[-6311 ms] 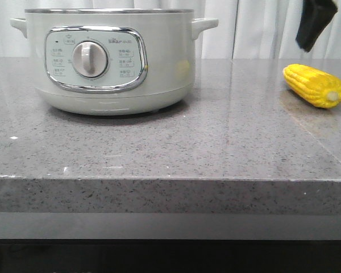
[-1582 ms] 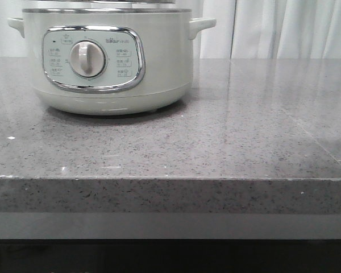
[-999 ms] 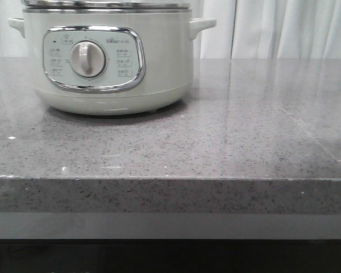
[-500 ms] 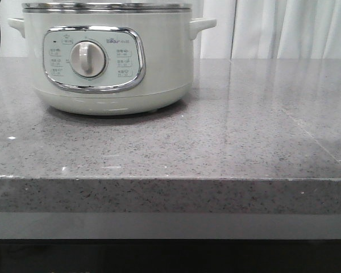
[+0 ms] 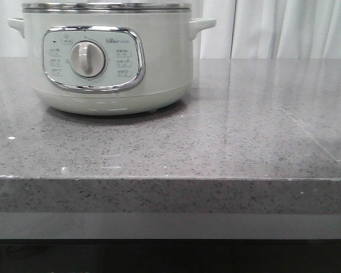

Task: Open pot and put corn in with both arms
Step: 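Lower the glass lid back onto the pot with the left gripper and release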

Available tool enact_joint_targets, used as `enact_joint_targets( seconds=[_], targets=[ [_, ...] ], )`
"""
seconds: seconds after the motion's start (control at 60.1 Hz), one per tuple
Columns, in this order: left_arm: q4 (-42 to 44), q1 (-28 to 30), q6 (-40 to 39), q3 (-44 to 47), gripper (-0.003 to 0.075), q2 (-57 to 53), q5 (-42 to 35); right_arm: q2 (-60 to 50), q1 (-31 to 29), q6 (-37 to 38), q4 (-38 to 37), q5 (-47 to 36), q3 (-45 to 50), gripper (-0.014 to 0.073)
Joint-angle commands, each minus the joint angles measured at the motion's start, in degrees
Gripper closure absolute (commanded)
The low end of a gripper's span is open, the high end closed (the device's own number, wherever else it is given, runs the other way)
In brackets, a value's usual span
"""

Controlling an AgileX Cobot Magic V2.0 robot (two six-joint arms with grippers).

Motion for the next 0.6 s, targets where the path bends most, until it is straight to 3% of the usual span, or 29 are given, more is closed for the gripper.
enact_joint_targets(
  seconds=[0.0,0.167,0.583],
  targets=[
    [0.0,-0.2,0.1,-2.28,0.0195,-6.72,2.34,-0.75,-0.09,-0.1,0.06,-3.32,-1.61,0.0054],
    [0.0,-0.2,0.1,0.54,0.0195,-16.65,12.91,-0.75,-0.09,-0.1,0.06,-3.32,-1.61,0.0054],
    [-0.82,-0.2,0.1,27.69,0.0195,-41.18,13.25,-0.75,-0.09,-0.1,0.06,-3.32,-1.61,0.0054]
  ],
)
